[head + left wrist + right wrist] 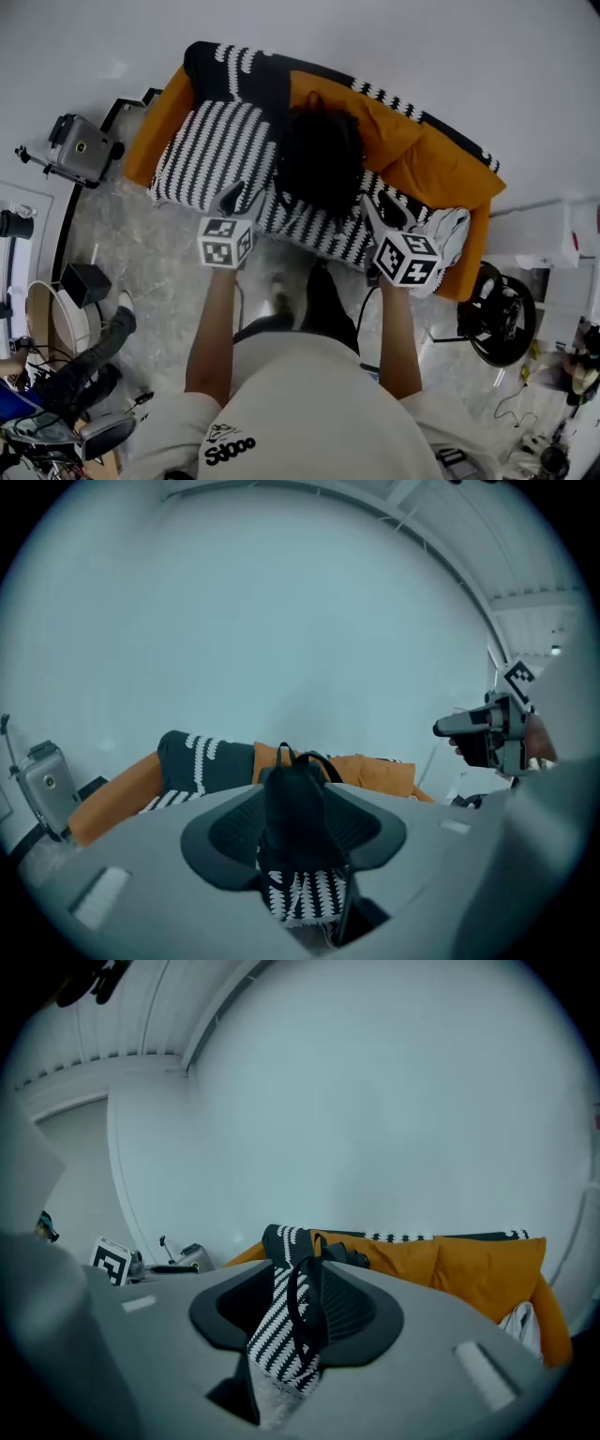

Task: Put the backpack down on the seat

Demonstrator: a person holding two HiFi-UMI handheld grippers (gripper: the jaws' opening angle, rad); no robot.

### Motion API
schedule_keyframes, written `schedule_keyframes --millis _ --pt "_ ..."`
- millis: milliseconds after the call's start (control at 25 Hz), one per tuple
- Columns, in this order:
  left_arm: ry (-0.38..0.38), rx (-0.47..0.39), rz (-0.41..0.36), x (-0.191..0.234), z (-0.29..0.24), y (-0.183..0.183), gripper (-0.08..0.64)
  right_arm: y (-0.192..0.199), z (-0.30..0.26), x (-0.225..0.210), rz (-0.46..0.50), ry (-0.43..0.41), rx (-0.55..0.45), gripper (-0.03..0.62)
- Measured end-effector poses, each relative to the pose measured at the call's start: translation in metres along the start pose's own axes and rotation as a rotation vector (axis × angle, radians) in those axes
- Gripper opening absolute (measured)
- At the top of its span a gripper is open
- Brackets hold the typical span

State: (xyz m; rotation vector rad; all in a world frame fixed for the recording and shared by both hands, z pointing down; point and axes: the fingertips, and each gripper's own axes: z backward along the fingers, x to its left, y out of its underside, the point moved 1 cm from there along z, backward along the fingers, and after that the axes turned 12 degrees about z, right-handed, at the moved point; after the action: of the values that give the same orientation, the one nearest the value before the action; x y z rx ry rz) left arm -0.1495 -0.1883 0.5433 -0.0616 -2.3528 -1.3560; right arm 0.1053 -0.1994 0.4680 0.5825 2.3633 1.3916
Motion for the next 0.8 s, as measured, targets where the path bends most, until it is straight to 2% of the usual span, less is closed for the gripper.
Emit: schedule_keyframes --millis 160,320,480,800 --pt "0.009 -0.064 -0.059 -0.02 0.039 -0.024 0.16 -0.021 0.034 0.022 0.084 0.025 -0.037 0.099" --pt "0.033 -0.105 -0.125 -0.043 0.074 -0.042 0.081 -0.041 0.066 0.039 0.138 0.063 -0.067 0.027" --pt "0.056 -0.162 -0.203 -0.066 0.106 -0.067 0.029 -0.064 0.09 0.055 0.179 0.073 -0.132 0.005" --pt "0.122 -0.313 -0.291 -0.117 0.166 -0.112 0.011 -0.1 0.136 0.088 0.279 0.05 -0.245 0.003"
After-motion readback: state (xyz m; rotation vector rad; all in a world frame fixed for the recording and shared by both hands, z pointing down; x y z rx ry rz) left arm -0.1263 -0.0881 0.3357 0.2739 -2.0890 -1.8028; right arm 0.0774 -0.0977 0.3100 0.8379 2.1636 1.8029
